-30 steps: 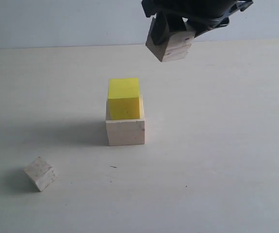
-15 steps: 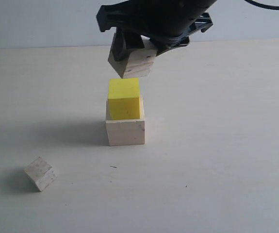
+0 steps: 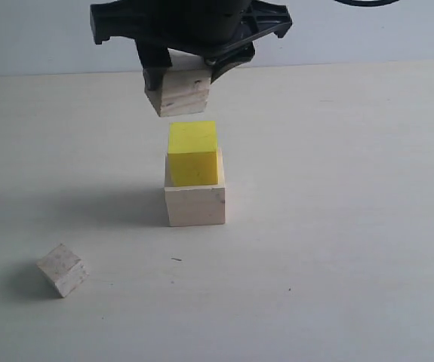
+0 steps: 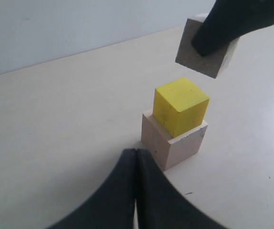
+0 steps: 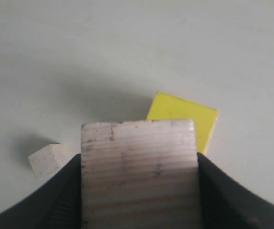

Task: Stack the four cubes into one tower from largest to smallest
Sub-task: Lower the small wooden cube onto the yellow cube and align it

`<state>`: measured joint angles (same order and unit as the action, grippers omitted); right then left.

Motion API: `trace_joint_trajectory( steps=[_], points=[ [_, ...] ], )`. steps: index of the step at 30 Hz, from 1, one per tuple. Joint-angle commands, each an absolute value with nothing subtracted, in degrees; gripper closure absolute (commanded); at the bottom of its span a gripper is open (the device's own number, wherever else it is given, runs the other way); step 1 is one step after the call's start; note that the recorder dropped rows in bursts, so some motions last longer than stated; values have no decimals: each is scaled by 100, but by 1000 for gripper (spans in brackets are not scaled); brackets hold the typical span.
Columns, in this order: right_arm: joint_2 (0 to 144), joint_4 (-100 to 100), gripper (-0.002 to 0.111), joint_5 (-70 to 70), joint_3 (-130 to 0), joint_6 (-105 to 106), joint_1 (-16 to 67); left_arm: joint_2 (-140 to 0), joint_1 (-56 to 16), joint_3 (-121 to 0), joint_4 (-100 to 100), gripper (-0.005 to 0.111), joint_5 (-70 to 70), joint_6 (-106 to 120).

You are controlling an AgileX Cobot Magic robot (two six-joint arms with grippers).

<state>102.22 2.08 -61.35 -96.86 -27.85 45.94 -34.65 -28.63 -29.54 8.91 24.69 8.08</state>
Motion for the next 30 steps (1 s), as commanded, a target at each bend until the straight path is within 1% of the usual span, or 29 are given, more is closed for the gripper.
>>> trace_joint_trajectory(
  steps=[1, 11, 30],
  points=[
    [10589, 688, 108, -6494, -9928, -3254, 4596, -3460, -2857, -2934, 958, 107, 2380, 795],
    [10946, 947, 108, -6569, -9928, -3657, 4596, -3460, -2857, -2934, 1076, 107, 2402, 795],
    [11006, 1010, 108, -6239, -9928, -4563, 4596, -3449, -2857, -2934, 1102, 107, 2410, 795]
  ],
)
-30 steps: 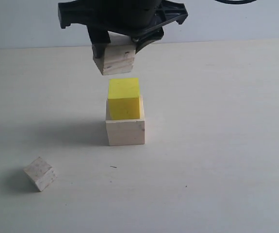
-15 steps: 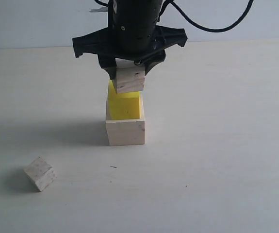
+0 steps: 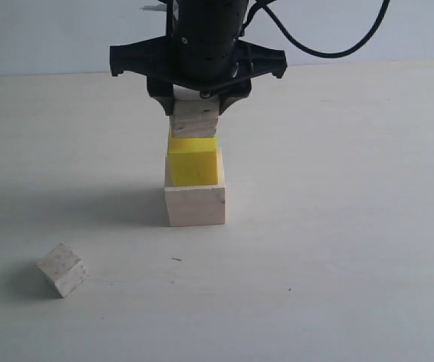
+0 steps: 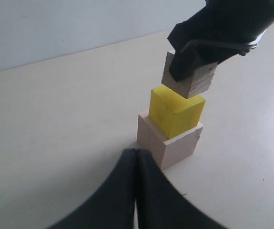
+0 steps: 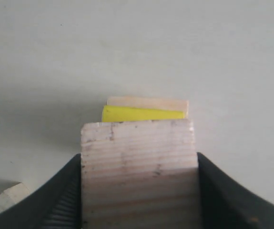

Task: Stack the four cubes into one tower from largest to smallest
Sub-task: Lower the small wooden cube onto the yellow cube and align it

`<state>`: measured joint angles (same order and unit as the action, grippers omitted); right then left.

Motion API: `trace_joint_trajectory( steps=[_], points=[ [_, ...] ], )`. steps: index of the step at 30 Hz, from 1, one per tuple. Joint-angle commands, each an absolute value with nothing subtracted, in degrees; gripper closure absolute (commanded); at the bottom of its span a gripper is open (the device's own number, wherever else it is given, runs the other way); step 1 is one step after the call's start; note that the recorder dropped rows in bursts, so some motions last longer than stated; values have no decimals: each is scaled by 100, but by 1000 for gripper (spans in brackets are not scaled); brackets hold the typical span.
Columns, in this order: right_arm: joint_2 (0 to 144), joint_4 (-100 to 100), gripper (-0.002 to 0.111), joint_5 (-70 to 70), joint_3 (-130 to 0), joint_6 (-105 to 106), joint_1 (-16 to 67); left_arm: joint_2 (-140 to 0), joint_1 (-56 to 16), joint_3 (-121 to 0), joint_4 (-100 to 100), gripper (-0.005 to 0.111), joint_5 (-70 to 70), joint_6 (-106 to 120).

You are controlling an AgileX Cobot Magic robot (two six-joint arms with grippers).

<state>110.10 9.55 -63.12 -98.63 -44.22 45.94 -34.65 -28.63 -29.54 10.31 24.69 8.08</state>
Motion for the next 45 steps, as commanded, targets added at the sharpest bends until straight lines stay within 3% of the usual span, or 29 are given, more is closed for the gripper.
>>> trace_joint_trajectory(
  steps=[1, 45],
  points=[
    [11006, 1010, 108, -6239, -9928, -4563, 4596, -3449, -2857, -2934, 1102, 107, 2410, 795],
    [11226, 1456, 108, -6345, -9928, -4798, 4730, -3449, -2857, -2934, 1123, 107, 2399, 795]
  ],
)
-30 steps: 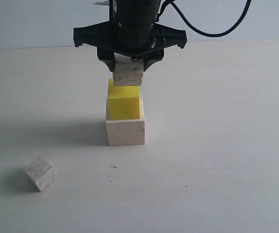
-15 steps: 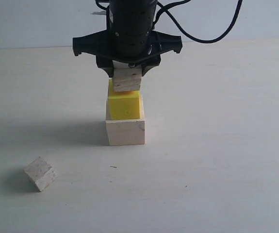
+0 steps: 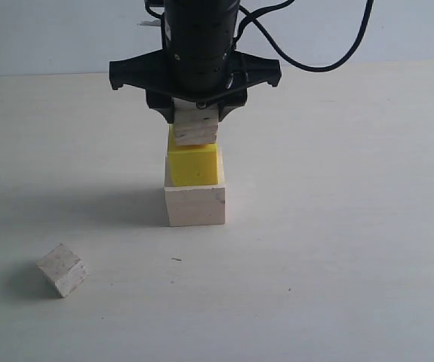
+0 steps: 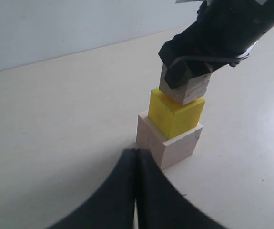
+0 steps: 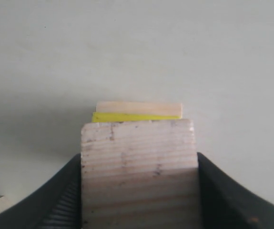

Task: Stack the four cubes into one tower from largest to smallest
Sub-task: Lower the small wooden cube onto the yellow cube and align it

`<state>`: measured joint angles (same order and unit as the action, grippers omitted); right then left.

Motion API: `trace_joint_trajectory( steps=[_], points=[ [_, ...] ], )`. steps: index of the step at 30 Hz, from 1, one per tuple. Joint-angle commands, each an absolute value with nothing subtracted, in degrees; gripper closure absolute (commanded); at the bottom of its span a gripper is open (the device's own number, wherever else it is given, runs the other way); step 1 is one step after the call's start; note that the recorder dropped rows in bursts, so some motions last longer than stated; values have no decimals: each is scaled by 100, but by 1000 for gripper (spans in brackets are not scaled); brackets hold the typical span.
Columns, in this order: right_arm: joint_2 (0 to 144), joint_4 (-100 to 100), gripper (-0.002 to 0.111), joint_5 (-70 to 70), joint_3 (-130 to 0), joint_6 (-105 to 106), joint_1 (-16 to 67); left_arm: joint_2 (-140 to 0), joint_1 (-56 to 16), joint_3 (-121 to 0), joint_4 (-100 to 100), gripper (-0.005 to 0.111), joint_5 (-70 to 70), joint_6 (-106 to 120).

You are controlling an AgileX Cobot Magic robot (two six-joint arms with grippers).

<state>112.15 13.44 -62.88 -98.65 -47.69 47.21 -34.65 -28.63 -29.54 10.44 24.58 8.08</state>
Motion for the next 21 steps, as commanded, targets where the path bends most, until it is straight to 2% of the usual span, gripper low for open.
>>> trace_joint_trajectory(
  steps=[1, 21],
  points=[
    [11226, 1456, 108, -6345, -9928, -4798, 4730, -3449, -2857, -2934, 1133, 107, 2399, 795],
    [11382, 1381, 108, -6260, -9928, -4798, 4730, -3449, -2857, -2934, 1133, 107, 2388, 795]
  ],
)
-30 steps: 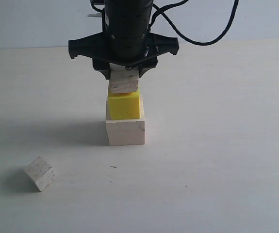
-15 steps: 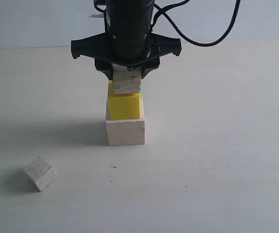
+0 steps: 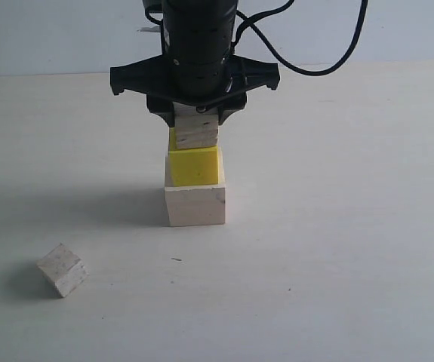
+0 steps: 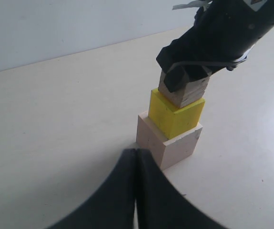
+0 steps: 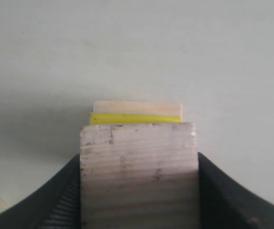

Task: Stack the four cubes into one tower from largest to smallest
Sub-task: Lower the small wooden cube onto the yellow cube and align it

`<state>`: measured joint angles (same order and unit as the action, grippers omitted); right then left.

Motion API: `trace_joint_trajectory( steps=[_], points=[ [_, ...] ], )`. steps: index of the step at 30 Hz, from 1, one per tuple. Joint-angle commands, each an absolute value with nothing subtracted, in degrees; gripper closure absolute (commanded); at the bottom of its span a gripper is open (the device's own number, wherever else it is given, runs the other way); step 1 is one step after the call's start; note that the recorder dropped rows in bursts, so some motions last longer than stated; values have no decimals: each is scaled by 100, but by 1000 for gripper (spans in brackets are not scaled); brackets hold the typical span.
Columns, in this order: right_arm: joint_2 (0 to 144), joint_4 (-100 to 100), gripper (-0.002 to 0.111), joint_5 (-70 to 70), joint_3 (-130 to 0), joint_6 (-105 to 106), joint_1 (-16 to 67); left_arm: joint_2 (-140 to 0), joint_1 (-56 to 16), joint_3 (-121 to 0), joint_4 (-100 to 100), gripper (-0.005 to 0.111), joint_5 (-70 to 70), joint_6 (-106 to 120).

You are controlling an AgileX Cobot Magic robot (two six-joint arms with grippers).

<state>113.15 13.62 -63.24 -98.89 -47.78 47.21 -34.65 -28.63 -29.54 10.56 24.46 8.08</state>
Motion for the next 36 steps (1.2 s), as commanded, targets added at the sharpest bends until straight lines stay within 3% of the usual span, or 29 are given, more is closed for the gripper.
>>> trace_joint_trajectory(
  steps=[1, 30, 36],
  points=[
    [11382, 1367, 108, -6270, -9928, -4798, 4730, -3449, -2857, -2934, 1133, 107, 2388, 795],
    [11382, 1141, 108, -6324, -9928, -4753, 4730, -3449, -2857, -2934, 1133, 107, 2388, 795],
    [11382, 1141, 95, -6336, -9928, -4753, 4730, -3449, -2857, -2934, 1133, 107, 2388, 795]
  ],
)
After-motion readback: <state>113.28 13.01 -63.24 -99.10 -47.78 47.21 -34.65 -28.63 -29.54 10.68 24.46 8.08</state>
